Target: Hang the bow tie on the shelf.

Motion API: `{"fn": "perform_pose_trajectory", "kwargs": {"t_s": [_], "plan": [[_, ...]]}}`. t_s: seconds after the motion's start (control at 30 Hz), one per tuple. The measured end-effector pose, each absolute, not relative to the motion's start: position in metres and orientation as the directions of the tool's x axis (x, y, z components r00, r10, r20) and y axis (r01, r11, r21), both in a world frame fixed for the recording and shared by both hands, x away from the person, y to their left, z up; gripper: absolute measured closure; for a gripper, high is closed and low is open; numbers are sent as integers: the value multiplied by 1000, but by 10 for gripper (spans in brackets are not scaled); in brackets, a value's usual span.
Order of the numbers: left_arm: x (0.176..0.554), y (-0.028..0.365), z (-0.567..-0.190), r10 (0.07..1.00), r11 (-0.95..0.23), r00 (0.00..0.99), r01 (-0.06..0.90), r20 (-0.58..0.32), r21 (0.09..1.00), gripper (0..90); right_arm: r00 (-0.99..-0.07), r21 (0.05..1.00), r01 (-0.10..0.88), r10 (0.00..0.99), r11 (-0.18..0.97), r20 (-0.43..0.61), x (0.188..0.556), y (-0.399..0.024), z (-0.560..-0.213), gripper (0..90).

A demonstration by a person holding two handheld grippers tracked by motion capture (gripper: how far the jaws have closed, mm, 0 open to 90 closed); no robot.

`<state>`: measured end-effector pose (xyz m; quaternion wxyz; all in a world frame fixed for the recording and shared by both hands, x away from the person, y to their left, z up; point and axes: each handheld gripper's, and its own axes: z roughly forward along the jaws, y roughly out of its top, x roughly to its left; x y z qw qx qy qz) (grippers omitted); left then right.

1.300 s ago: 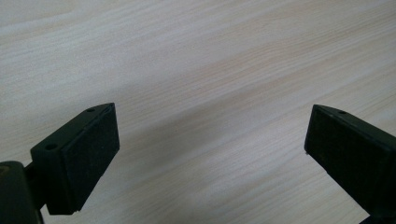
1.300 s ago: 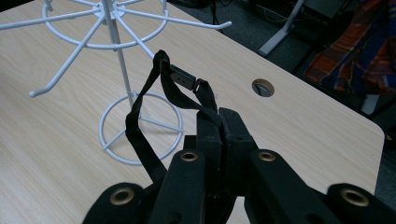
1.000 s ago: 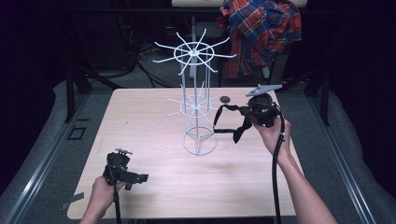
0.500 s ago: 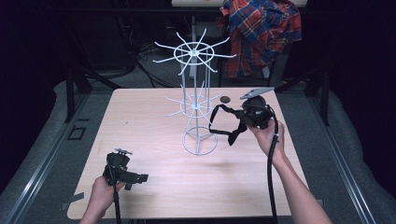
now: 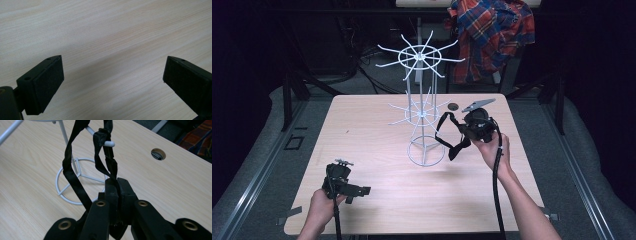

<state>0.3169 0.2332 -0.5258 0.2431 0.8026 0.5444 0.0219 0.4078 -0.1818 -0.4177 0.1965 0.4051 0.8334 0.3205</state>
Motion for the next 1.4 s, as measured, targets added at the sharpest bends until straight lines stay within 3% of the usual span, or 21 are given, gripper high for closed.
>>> {"fn": "perform_pose_trajectory", "kwargs": {"t_s": [0.63, 0.87, 1.13, 1.4], "plan": [[317, 233, -526, 884, -288, 406, 863, -231, 414, 35, -612, 671, 567, 790, 477, -45, 411, -173, -432, 871], [317, 233, -527, 883, -290, 407, 864, -232, 412, 35, -616, 668, 569, 786, 479, -38, 409, -177, -433, 781], [317, 233, -527, 884, -288, 406, 863, -232, 414, 34, -639, 653, 567, 768, 502, -35, 399, -182, -426, 558], [317, 233, -526, 884, -287, 406, 863, -231, 417, 34, -652, 651, 563, 758, 510, -31, 387, -187, -421, 442]]}}
